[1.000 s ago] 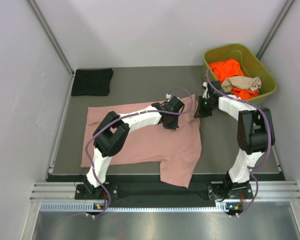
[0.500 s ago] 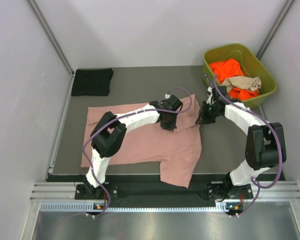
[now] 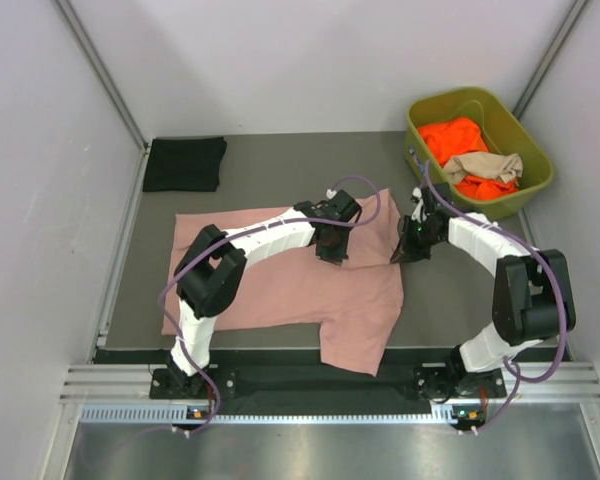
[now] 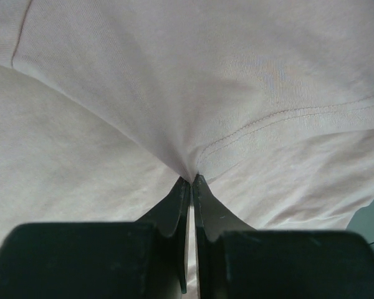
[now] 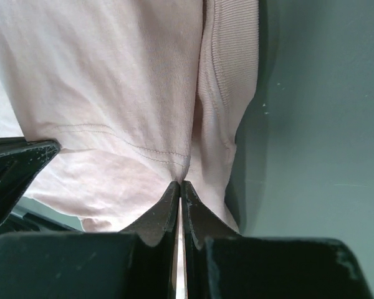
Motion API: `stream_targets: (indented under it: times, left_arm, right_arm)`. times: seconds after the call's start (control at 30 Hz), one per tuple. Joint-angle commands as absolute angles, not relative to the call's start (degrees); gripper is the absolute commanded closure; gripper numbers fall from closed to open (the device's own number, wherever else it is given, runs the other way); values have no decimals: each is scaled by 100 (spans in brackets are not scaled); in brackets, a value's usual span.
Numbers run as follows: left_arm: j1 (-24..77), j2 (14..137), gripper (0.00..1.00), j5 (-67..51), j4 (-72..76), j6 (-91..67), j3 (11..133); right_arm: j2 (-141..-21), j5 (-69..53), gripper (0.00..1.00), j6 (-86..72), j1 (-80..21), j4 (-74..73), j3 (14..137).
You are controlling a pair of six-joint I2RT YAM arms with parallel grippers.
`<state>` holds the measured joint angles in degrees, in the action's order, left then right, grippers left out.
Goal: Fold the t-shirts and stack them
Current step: Fold the tshirt
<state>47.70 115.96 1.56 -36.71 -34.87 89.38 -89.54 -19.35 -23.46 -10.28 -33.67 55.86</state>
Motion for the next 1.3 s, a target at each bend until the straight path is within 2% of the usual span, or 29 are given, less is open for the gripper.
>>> stream_targets:
  times: [0.0,0.07,0.17,0.2,0.23,0.27,0.33,0.37,0.43,0.5,0.83,1.03,1.27]
  left_arm:
    - [4755,11285,93,88,-3849,-3323,8903]
    - [4746,11294,92,97,-3876,-3261,8895]
    - [4729,11294,82,105,-3946,-3226,8921]
    - [4711,11268,78,140,-3998,-3199,8921]
    - [4720,11233,66,193,-4034,-3173,8903]
    - [4694,11093,62,246,-4043,-3129,8886]
    - [4676,10865,56,290,-4069,-2954,8764]
    - [4650,10524,53,377,-4026,-2884,8676]
    - [4545,9927,48,404,-3868,-2708,8395]
    - [4246,9573,48,413,-3832,-2681,8149]
    - [1963,8254,51,-297,-3665,-2470,6971]
    - [1127,7937,50,-580,-3507,-2364,6530]
    - [782,7972,50,-703,-3481,-2233,6425]
  right_arm:
    - [-8736,-1942,100,-2400,-1134,-3296,5537]
    - [-8789,-1942,98,-2408,-1143,-3296,5511]
    - [-8859,-1977,91,-2347,-1151,-3348,5537]
    - [-8868,-1969,87,-2277,-1143,-3392,5598]
    - [-8833,-1864,84,-2233,-1143,-3471,5633]
    - [-8737,-1741,75,-2180,-1143,-3480,5669]
    - [-8640,-1206,70,-2066,-1143,-3463,5853]
    - [-8631,-1126,64,-2057,-1143,-3237,5932]
    - [-8744,-1142,60,-2197,-1143,-2815,6178]
    - [-9104,-1012,57,-2250,-1178,-2461,6563]
    - [-10739,-510,59,-1793,-1178,-2426,8384]
    - [-11442,-255,62,-1837,-1222,-2364,9087]
    - [-11970,-150,61,-1776,-1248,-2373,9465]
